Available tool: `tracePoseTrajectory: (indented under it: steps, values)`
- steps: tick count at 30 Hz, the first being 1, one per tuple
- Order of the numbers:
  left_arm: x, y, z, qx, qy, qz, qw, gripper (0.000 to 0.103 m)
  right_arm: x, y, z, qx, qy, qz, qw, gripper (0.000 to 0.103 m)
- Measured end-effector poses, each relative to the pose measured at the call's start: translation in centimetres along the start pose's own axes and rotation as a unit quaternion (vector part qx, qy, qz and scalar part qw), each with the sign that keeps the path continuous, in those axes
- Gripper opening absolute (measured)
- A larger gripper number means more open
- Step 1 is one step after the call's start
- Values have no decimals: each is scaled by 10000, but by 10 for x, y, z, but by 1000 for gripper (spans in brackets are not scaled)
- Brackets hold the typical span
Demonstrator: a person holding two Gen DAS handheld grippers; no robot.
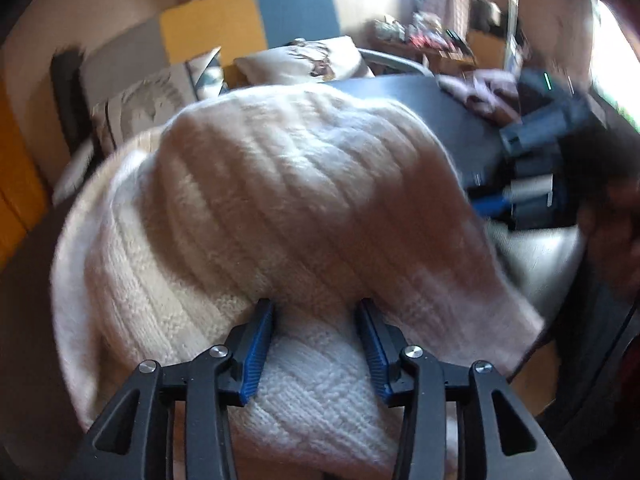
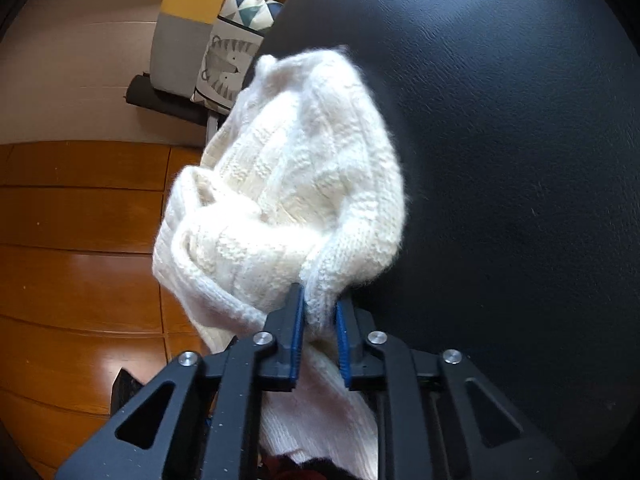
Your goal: Fold clothes
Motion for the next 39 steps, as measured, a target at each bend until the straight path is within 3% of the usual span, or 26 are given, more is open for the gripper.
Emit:
tracePoseTrajectory:
  steps: [4,9,11,12,15,17,19,20,22,25,29,33,36,39]
  values:
    - [1,-4,7,-100,30,142,9998,46,11,-24,5,-379,-445,-531,9969,11]
    - [3,-8,27,-162,-483,195,9985,46,22,-64,0,-1054,-1019,-1229,9815,4]
    - [3,-6,24,-44,-409,179,9990,46,25,-67,-1,-1224,-1230,-1183,9777,0]
    - [3,-4,22,26,-353,167,9992,46,25,-65,-2,-1003,-1199,-1033,9823,0]
    - [4,-16,15,-199,-381,-51,9991,46,13,-63,-4,-785,-1294,-590,9867,9]
    - [3,-27,11,-499,-473,-206,9974,46,7,-56,-2,-958,-1429,-462,9840,28]
    - [2,-42,7,-712,-439,-544,9950,46,3,-54,-6,-1001,-1353,-471,9846,63]
    - [2,-49,6,-811,-413,-727,9932,47,3,-53,-9,-939,-1234,-536,9865,66]
    - [0,-50,0,-753,-248,-780,9938,54,5,-51,-15,-753,-992,-652,9901,66]
    - [-2,-36,-11,-819,-46,-539,9952,55,14,-39,-16,-317,-702,-671,9948,66]
    - [0,-49,-42,-1071,514,-879,9890,56,18,-24,-12,-159,-691,-628,9955,66]
    - [-13,-32,-67,-894,1101,-536,9884,59,13,-25,-12,-163,-792,-720,9941,67]
    - [-23,-21,-79,-460,1565,-684,9842,62,16,-27,-15,-32,-565,-854,9947,68]
    - [-25,-21,-80,-463,1479,-776,9849,64,18,-27,-18,-1,-415,-799,9959,68]
Point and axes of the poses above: each gripper's, at about its wrist camera, not at the fingertips, and y roughly the way its jaws point, z to its left, x to its top, the point moved 6 cm from there along y, roughly the way its jaws point, and after that the axes turned 6 degrees about x, right-handed, at the moved point
